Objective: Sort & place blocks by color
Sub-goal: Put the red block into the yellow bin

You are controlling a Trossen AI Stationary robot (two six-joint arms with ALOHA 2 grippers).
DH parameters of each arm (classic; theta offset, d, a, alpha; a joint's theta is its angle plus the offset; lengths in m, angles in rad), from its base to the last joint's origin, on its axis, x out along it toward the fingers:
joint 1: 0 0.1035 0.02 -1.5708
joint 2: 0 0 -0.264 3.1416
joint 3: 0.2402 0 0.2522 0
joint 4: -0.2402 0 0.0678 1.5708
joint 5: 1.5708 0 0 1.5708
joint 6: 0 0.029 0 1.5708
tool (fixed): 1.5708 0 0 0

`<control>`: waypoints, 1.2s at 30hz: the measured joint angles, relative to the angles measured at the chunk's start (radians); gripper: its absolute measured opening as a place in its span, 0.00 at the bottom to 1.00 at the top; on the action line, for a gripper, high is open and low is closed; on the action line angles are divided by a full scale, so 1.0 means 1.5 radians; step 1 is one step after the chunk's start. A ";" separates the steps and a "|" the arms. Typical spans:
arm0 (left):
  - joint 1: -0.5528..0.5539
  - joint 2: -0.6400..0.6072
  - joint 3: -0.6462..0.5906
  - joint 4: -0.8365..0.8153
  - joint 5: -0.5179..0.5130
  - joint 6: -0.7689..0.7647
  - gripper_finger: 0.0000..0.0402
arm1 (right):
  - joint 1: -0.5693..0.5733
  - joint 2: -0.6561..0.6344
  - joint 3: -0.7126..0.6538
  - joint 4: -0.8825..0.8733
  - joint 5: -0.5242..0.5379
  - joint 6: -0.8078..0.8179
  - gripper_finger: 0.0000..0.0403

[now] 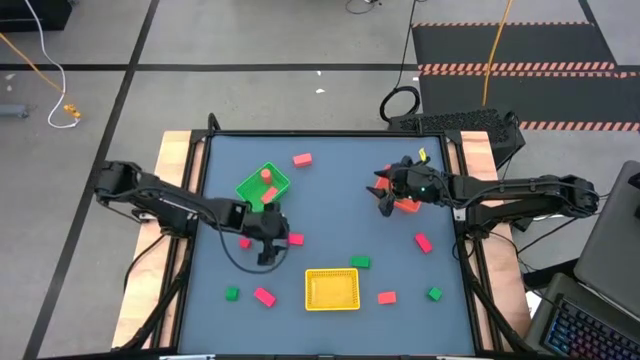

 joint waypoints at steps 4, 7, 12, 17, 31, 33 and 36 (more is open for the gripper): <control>0.001 0.057 0.000 0.016 -0.018 0.001 0.67 | 0.017 0.000 0.000 0.001 0.001 0.000 0.63; 0.008 0.096 0.000 0.019 -0.019 -0.001 0.67 | 0.022 0.000 0.000 0.001 0.002 0.000 0.63; 0.017 0.119 0.001 0.037 -0.013 0.000 0.67 | 0.023 0.000 0.000 0.000 0.002 0.000 0.63; 0.017 0.116 0.000 0.071 -0.024 0.002 0.67 | 0.023 0.000 0.000 0.000 0.003 0.000 0.63; 0.018 0.115 0.000 0.075 -0.010 0.007 0.32 | 0.023 0.000 0.000 -0.005 0.003 -0.004 0.63; 0.019 0.116 -0.001 0.092 -0.005 0.011 0.32 | 0.023 0.000 0.000 -0.005 0.003 -0.005 0.63; 0.020 0.105 0.017 0.107 -0.004 0.011 0.32 | 0.023 0.000 0.000 -0.005 0.004 -0.013 0.63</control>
